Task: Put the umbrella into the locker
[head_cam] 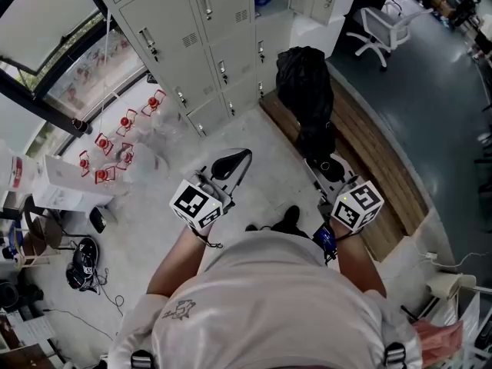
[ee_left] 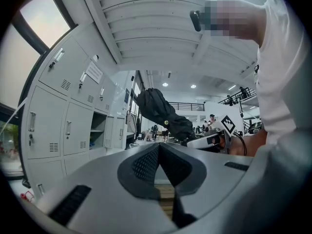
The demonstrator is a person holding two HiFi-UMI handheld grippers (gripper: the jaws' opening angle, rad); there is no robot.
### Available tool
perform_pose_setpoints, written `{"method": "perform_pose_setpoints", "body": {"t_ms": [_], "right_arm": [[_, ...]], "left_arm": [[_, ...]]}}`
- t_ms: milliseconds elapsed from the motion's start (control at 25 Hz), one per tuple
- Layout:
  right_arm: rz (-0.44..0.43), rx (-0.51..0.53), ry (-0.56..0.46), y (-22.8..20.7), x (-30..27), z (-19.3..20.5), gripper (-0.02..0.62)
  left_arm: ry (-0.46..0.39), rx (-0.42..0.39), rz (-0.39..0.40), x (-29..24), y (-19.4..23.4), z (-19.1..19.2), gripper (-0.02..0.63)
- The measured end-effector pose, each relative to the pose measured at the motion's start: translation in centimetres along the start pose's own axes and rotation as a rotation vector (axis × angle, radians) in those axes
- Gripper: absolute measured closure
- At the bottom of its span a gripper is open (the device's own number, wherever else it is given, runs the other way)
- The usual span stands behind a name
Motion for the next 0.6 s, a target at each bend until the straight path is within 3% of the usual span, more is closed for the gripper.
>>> {"method": "perform_pose_setpoints", "body": {"t_ms": [240, 600], "right_arm": [[-0.006, 0.01, 0.004, -4.3, 0.6, -1.0, 0.462], [-0.024, 0.01, -0.005, -12.7, 2.6, -3.4, 0.462]], "left_arm": [[0.002, 0.029, -0.017, -4.6, 0.3, 0.3, 0.594], [0.006, -0.01, -0.022, -14.9, -1.0, 0.3, 0.594]]}}
Point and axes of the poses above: the fingertips, and each gripper's own axes: x backward along the fingers, y to its left, z out of its underside, the point moved 3 cm from there along x, backward along the fingers, and after that the axes turned 7 degrees about -z, right-handed, at the moved point
